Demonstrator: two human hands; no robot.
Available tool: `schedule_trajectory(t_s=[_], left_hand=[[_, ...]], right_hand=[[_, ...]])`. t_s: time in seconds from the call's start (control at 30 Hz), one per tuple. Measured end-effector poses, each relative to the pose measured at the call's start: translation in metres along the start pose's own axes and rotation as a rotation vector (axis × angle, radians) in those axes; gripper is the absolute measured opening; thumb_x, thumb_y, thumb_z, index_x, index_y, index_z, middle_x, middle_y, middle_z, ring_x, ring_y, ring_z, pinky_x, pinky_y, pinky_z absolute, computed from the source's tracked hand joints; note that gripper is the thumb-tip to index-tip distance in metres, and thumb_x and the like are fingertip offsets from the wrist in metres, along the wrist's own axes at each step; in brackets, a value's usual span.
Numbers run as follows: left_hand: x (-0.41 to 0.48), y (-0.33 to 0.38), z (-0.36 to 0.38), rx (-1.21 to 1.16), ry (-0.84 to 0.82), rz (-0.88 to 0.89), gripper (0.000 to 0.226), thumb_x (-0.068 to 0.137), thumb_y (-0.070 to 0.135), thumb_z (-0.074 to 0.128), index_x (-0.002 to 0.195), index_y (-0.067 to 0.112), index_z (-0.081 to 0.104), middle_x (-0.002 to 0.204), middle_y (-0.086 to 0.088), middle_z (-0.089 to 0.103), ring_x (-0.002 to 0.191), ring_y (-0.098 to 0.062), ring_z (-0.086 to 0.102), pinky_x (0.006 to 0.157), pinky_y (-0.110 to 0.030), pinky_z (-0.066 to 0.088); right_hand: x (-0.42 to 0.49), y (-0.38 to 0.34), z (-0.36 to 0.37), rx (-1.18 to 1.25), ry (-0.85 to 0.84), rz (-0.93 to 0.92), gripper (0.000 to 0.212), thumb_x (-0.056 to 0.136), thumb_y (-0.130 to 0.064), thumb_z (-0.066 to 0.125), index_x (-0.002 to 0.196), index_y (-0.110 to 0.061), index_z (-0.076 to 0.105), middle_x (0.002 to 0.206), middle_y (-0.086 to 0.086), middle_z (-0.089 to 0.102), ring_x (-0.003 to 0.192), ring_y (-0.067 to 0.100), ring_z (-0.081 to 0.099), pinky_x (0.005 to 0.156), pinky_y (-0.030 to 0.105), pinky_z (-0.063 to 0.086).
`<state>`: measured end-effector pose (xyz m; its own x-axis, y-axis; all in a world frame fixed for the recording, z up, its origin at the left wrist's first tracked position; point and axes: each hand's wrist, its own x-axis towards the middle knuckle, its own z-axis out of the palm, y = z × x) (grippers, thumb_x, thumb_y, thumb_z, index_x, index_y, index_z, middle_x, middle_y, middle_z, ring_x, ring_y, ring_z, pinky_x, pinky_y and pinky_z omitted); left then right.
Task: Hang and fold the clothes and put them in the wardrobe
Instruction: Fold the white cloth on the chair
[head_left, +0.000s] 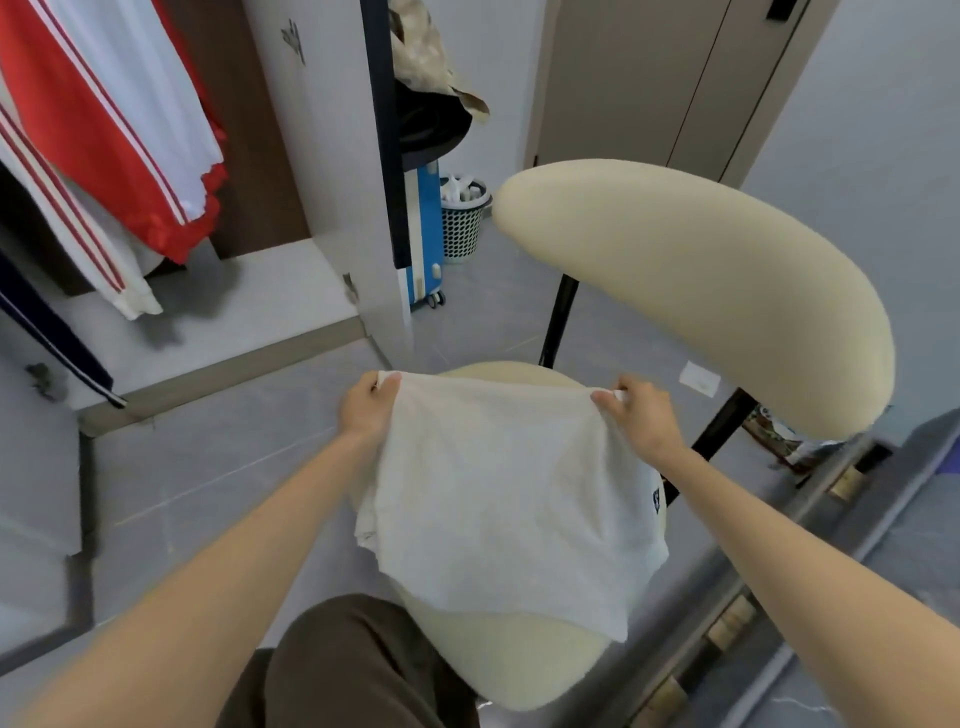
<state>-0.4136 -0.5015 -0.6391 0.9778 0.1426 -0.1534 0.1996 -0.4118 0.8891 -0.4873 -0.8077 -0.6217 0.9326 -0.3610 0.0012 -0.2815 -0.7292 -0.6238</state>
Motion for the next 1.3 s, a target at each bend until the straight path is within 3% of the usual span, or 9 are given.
schedule_trajectory(t_s=[0.17, 0.27, 0.43, 0.6, 0.7, 0.8, 1.07, 1.17, 1.3], left_hand=[[0.008, -0.005, 0.021, 0.097, -0.023, -0.078, 0.049, 0.096, 0.017, 0.052, 0.142, 0.01, 0.036, 0.144, -0.02, 0.037, 0.133, -0.035, 0.035, 0.109, -0.036, 0.029], [-0.015, -0.029, 0.026, 0.293, -0.141, -0.121, 0.051, 0.093, 0.021, 0.055, 0.139, 0.012, 0.037, 0.14, -0.019, 0.036, 0.131, -0.035, 0.031, 0.107, -0.036, 0.029], [-0.058, -0.051, 0.031, 0.462, -0.171, -0.197, 0.073, 0.091, 0.04, 0.057, 0.148, 0.015, 0.018, 0.145, -0.015, 0.023, 0.133, -0.035, 0.024, 0.108, -0.042, 0.029], [-0.067, -0.055, 0.025, 0.367, -0.153, -0.282, 0.098, 0.08, 0.05, 0.07, 0.146, -0.001, 0.019, 0.145, -0.015, 0.038, 0.134, -0.035, 0.035, 0.107, -0.043, 0.037], [-0.07, -0.055, 0.021, 0.379, -0.191, -0.252, 0.066, 0.084, 0.044, 0.068, 0.127, 0.001, 0.042, 0.129, -0.014, 0.054, 0.118, -0.033, 0.052, 0.093, -0.04, 0.048], [-0.069, -0.047, 0.019, 0.39, -0.134, -0.123, 0.034, 0.095, 0.03, 0.056, 0.112, 0.003, 0.046, 0.117, -0.018, 0.056, 0.102, -0.034, 0.056, 0.074, -0.035, 0.043], [-0.042, -0.018, 0.001, 0.265, 0.076, 0.146, 0.011, 0.098, 0.014, 0.049, 0.089, 0.01, 0.046, 0.086, -0.011, 0.056, 0.085, -0.03, 0.054, 0.069, -0.035, 0.035], [-0.039, -0.028, -0.004, 0.292, 0.059, 0.133, 0.005, 0.098, 0.011, 0.048, 0.099, 0.008, 0.052, 0.101, -0.015, 0.061, 0.09, -0.028, 0.053, 0.074, -0.034, 0.037], [-0.05, -0.05, 0.0, 0.5, -0.043, -0.049, 0.043, 0.099, 0.013, 0.046, 0.141, 0.011, 0.036, 0.144, -0.015, 0.041, 0.129, -0.035, 0.041, 0.105, -0.044, 0.032]], right_hand=[[0.008, 0.006, 0.021, -0.245, -0.027, -0.048, 0.038, 0.1, -0.024, 0.048, 0.136, -0.013, 0.045, 0.139, 0.013, 0.043, 0.125, 0.033, 0.038, 0.1, 0.04, 0.033], [-0.012, 0.024, 0.036, -0.31, -0.144, 0.004, 0.05, 0.099, -0.031, 0.048, 0.145, -0.02, 0.033, 0.149, 0.009, 0.034, 0.13, 0.038, 0.033, 0.104, 0.045, 0.031], [-0.053, 0.065, 0.054, -0.171, -0.3, 0.406, 0.072, 0.096, -0.049, 0.046, 0.15, -0.014, 0.016, 0.151, 0.015, 0.029, 0.136, 0.042, 0.029, 0.109, 0.05, 0.027], [-0.074, 0.075, 0.054, -0.112, -0.193, 0.482, 0.067, 0.09, -0.055, 0.055, 0.128, -0.001, 0.043, 0.129, 0.017, 0.05, 0.116, 0.036, 0.05, 0.098, 0.049, 0.044], [-0.08, 0.065, 0.05, -0.05, -0.155, 0.39, 0.046, 0.095, -0.04, 0.053, 0.117, 0.001, 0.05, 0.119, 0.017, 0.053, 0.102, 0.033, 0.054, 0.086, 0.042, 0.047], [-0.084, 0.049, 0.041, 0.008, -0.146, 0.309, 0.032, 0.098, -0.036, 0.048, 0.103, -0.005, 0.048, 0.102, 0.01, 0.057, 0.084, 0.026, 0.053, 0.069, 0.035, 0.042], [-0.104, 0.029, 0.028, 0.411, 0.051, 0.295, 0.025, 0.093, -0.026, 0.055, 0.104, -0.005, 0.049, 0.095, 0.009, 0.056, 0.086, 0.028, 0.056, 0.077, 0.048, 0.051], [-0.123, 0.041, 0.047, 0.328, -0.113, 0.393, 0.027, 0.093, -0.026, 0.055, 0.103, -0.004, 0.042, 0.094, 0.008, 0.052, 0.08, 0.023, 0.054, 0.075, 0.048, 0.054], [-0.135, 0.046, 0.053, 0.158, -0.282, 0.479, 0.044, 0.087, -0.024, 0.062, 0.114, -0.009, 0.03, 0.099, 0.009, 0.055, 0.076, 0.023, 0.059, 0.072, 0.04, 0.055]])
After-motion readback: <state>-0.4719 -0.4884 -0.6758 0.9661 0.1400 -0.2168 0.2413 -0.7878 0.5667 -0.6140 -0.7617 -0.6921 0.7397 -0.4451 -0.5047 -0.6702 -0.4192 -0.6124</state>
